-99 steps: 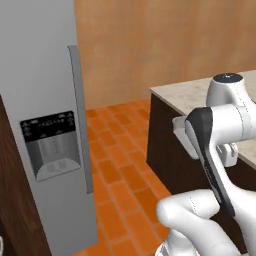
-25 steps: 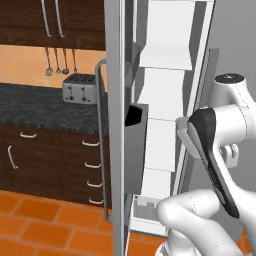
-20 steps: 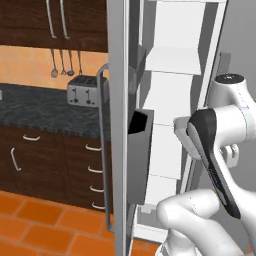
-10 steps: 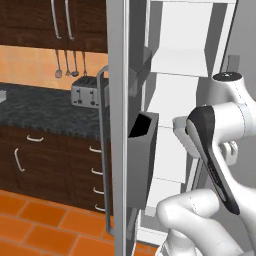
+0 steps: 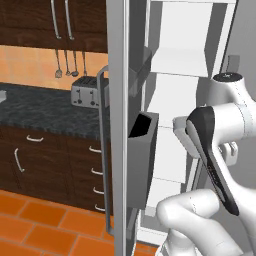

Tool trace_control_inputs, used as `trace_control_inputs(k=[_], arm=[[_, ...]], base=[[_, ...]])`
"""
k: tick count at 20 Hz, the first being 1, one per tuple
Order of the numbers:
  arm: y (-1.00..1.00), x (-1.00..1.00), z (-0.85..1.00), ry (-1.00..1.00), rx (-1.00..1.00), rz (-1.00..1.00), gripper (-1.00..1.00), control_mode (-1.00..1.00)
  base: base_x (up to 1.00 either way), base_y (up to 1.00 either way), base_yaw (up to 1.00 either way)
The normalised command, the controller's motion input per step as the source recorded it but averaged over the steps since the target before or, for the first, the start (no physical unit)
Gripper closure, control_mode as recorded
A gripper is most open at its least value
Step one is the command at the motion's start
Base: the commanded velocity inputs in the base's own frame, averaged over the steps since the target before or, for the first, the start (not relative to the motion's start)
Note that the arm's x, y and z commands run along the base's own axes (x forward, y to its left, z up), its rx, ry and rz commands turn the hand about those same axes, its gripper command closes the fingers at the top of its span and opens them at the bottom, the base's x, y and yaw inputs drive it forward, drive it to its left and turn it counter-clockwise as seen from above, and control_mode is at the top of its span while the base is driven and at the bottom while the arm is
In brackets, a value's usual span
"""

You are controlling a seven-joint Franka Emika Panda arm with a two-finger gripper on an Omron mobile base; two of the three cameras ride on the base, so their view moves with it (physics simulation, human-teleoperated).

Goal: Take the meat container that has the fish and place it on the second highest rack of the freezer. Then take the vegetable container that has the sweet potato and cucumber and place it on the highest rack of the freezer.

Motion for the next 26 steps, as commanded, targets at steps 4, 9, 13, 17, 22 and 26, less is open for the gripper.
trace_control_inputs(k=[4,9,13,17,22,26], arm=[[0.00,0.00,0.00,0.00,0.00,0.00,1.00,1.00],[0.00,0.00,0.00,0.00,0.00,0.00,1.00,1.00],[0.00,0.72,-0.03,0.00,0.00,-0.01,1.00,-1.00],[0.00,0.89,-0.02,-0.01,0.04,-0.11,1.00,-1.00],[0.00,0.75,-0.12,-0.11,0.03,-0.13,1.00,-1.00],[-0.02,0.69,-0.01,-0.02,0.00,-0.03,1.00,-1.00]], base=[[0.59,0.24,-0.03],[0.03,0.00,0.00],[0.00,0.00,0.00],[0.00,0.00,0.00],[0.00,0.00,0.00],[0.00,0.00,0.00]])
